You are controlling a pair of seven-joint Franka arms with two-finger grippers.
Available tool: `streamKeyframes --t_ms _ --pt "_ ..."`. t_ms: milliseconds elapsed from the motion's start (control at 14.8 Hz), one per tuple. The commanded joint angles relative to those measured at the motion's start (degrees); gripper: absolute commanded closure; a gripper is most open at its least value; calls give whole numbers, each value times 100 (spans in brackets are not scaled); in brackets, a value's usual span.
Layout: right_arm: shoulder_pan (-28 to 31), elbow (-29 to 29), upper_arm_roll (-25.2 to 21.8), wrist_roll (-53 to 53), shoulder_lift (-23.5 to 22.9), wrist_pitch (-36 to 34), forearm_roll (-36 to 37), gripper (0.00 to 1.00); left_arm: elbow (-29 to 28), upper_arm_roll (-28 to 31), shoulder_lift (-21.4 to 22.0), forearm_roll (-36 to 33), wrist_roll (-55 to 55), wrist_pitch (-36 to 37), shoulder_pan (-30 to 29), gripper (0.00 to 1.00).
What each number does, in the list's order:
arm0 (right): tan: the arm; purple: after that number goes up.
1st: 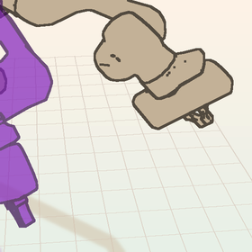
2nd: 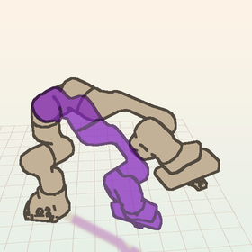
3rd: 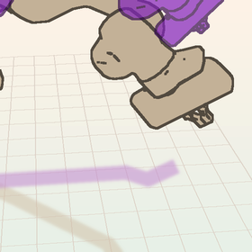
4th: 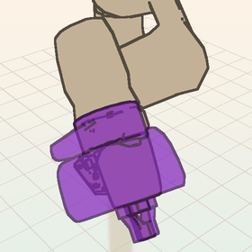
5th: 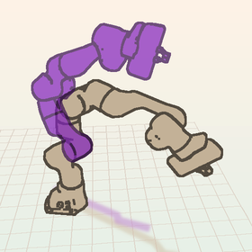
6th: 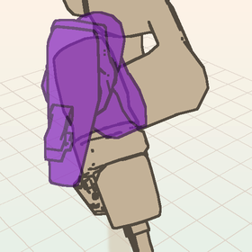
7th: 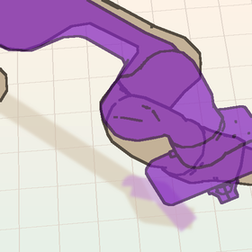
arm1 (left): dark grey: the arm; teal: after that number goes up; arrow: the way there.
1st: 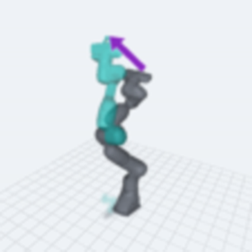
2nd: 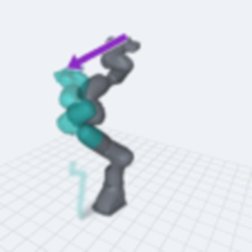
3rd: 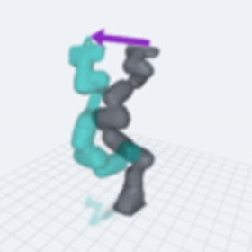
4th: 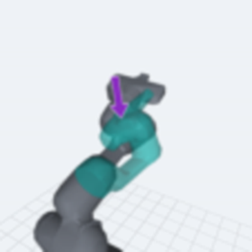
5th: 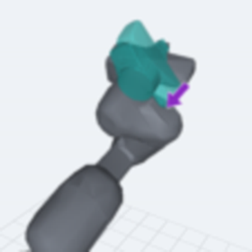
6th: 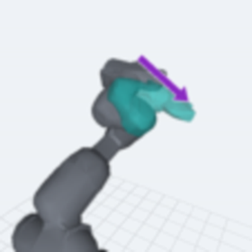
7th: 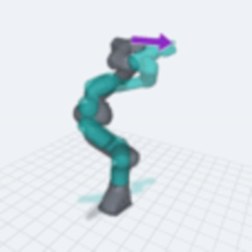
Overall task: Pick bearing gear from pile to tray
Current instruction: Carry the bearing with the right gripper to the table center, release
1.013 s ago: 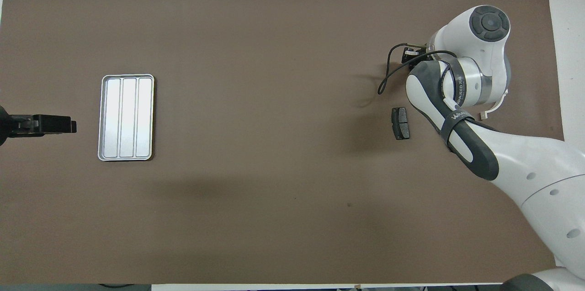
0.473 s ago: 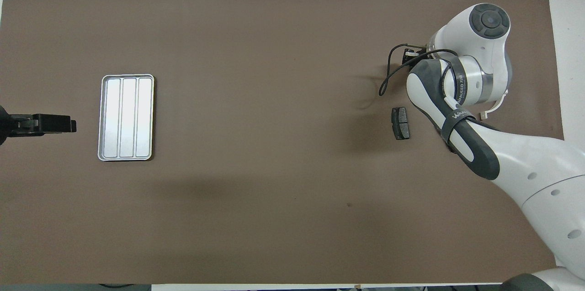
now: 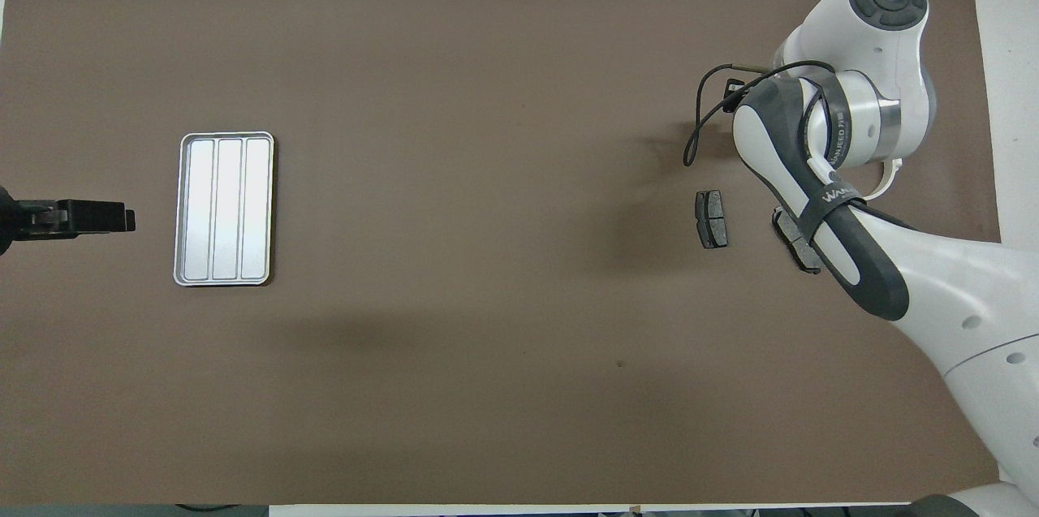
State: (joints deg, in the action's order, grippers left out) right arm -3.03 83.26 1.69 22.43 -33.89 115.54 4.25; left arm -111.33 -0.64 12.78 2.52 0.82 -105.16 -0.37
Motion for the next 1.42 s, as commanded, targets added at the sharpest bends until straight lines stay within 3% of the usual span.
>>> streamKeyframes --t_ms 0,270,608,1013,1351 --pt "-22 -142 86 -98 417 -688 102 100 -249 12 199 -76 -91 -163 28 0" --pt "-521 -169 253 339 980 -1419 -81 100 -249 29 208 -58 -240 -93 -60 0" --pt "-1628 -863 262 2086 1086 -2211 -240 100 -249 55 199 -58 -258 -92 -51 0" --pt "-2692 -767 314 4478 1183 -1650 -662 100 -249 55 199 -67 -258 -110 -51 0" --pt "-3150 -13 314 5201 1043 -508 -680 100 -292 55 208 -58 -267 -163 -42 0"
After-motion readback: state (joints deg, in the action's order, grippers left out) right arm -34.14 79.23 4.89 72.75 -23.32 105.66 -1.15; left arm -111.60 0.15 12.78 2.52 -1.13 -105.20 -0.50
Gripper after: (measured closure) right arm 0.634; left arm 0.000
